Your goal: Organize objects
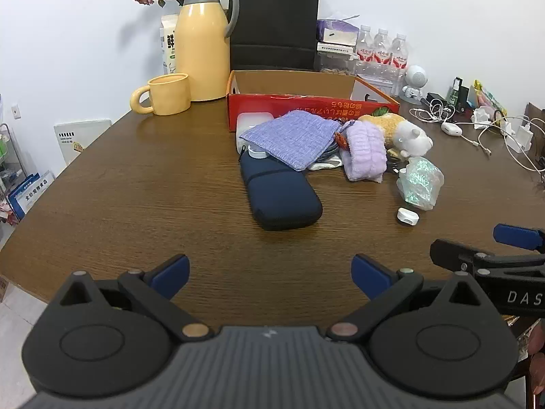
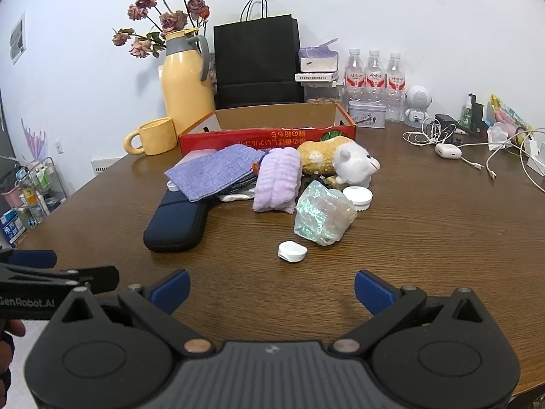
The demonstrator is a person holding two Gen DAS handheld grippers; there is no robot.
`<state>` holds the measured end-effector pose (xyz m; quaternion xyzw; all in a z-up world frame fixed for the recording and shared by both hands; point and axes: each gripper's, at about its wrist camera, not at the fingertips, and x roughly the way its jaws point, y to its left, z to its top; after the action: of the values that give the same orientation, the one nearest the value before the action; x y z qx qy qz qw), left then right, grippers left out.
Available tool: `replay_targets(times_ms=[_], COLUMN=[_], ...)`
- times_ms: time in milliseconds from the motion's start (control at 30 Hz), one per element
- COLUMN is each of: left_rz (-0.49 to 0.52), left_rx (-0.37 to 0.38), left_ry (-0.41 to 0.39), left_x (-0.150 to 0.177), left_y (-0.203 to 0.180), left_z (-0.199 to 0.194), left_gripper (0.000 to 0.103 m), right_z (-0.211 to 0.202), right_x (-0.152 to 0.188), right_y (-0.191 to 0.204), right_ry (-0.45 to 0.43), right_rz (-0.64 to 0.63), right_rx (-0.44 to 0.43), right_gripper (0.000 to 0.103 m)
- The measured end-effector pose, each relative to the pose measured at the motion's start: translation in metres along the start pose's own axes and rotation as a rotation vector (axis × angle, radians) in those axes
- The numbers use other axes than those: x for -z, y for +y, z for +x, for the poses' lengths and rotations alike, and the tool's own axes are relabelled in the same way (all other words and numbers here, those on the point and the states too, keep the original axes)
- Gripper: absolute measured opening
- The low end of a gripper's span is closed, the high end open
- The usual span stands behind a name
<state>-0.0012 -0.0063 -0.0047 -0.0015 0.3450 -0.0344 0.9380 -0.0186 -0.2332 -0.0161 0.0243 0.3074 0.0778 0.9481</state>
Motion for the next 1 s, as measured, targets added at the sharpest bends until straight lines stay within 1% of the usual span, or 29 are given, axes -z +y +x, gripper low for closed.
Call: replay_targets(times_ms=[167,300,500,667,1000], left_rz=[-0.001,0.017,0.022,0.025,0.026], left_rx=[-0.001,-0.002,-0.007,-0.002,0.004], left_ry=[0.002,-0.019,-0.020,-0.024,-0.028], left_x=[-0.0002,0.0002,-0.0001,0.0008,0.0012], left_y=[-0.0001,-0.0034,-0.0044,-0.0048,-0.0049], left_z=[0.0000,-0.0033,-0.0035,-0.0036,-0.0044], left_gripper=[0.103,0.103,0.103,0.103,0.103], right_z=[0.0013,0.0016,0.0017,0.0002,-0.0019], right_x=[0.0005,0.0001,0.0008,0.0013,0.0026], right_y=[0.0002,-0.0007,-0.0003,0.0000,0.0000], right_ry=[0.005,0.003,0.003,-0.017,-0.023], right_rz=[0.002,0.007,0.004,-0.001,-0.001], right_rx=[0.000,0.002,0.000,0.003,-0.005], right_gripper=[0.103,0.103,0.103,0.103,0.103])
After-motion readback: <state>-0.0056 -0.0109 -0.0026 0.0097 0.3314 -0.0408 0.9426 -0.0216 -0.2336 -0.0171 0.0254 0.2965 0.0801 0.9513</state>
